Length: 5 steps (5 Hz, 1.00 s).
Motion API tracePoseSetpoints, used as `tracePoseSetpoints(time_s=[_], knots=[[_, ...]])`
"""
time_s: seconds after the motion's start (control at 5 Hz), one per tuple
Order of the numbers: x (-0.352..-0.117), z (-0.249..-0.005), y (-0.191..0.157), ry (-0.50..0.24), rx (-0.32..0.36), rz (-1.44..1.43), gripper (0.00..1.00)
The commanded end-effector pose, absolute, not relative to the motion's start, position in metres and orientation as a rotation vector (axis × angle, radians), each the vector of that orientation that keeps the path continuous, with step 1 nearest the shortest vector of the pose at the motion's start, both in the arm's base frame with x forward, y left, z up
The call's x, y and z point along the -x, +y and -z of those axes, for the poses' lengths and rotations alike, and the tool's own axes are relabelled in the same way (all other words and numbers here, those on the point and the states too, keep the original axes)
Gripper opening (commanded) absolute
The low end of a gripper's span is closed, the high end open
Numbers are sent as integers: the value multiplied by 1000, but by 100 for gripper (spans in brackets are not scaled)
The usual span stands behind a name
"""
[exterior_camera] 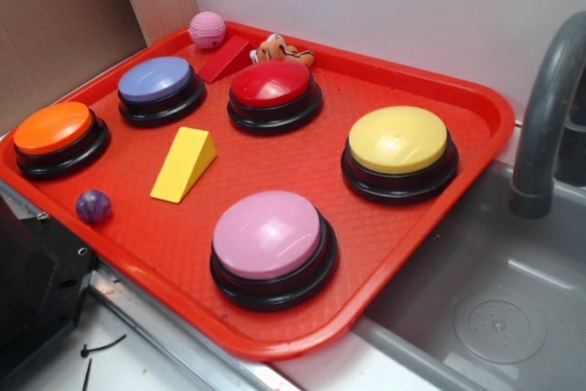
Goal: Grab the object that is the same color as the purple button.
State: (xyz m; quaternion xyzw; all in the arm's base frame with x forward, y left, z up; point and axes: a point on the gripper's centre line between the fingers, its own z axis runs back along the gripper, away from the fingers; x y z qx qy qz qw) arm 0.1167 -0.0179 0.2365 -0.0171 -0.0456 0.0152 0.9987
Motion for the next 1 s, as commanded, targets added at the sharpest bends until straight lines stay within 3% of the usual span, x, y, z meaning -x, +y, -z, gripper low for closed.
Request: tracePoseSetpoints(time_s=[0.0,0.4,0.6,0.8], knots=[[-117,-236,-18,-91,34,-30,100],[-130,-185,-13,-127,70,-17,100],[-133,-154,-9,-99,46,-31,100],[-132,-128,-3,-12,86,-33,100]])
